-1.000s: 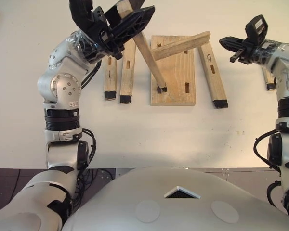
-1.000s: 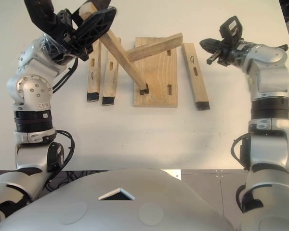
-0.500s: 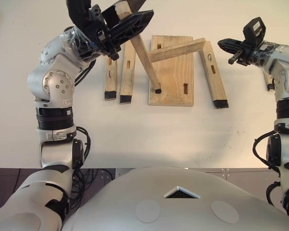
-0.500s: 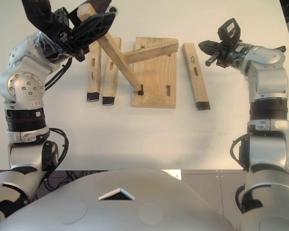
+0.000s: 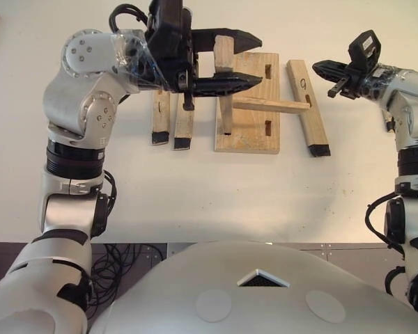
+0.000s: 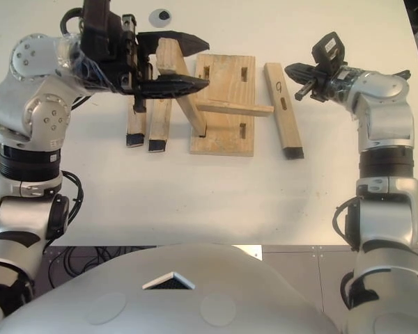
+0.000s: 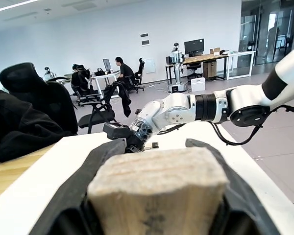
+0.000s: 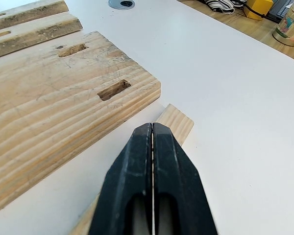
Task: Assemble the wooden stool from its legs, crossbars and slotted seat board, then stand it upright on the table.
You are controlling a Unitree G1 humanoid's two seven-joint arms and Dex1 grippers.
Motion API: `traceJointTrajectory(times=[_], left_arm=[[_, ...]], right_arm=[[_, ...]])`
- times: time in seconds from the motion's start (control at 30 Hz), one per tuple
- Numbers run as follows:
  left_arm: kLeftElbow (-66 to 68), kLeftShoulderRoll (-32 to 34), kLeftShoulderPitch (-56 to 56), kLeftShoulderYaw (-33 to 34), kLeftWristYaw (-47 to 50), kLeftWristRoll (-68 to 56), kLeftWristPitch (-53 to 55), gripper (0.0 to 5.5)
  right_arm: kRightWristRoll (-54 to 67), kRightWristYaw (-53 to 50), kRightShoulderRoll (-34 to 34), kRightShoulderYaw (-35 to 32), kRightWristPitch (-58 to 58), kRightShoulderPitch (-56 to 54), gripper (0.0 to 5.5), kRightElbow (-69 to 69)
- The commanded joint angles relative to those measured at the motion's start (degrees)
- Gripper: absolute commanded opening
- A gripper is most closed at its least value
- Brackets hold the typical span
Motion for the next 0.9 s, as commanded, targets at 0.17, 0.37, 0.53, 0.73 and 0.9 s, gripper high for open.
traceJointTrajectory(times=[0.17,0.37,0.53,0.73,0.9], left_arm=[[7.4,4.1,12.6,-6.0,5.9,11.8,-1.4,2.01],[10.6,3.9,12.0,-3.1,8.2,10.3,-3.3,2.01],[12.5,3.8,10.9,-3.0,8.7,10.8,-5.7,2.48],[7.5,5.3,8.3,-0.1,6.7,11.0,-3.1,3.25],[3.0,8.2,9.8,6.3,17.4,15.5,3.1,3.86]], right_arm=[[-0.5,-0.6,0.8,-0.2,0.5,0.4,0.00,-0.6],[-0.9,-0.8,1.0,0.1,0.0,-0.6,0.00,0.7],[-1.0,-0.8,1.0,0.4,0.0,-0.7,0.00,0.6],[-1.1,-1.0,1.1,0.3,-0.2,-0.3,0.00,0.5],[-1.2,-1.6,1.2,-0.4,0.0,0.5,0.00,-0.6]])
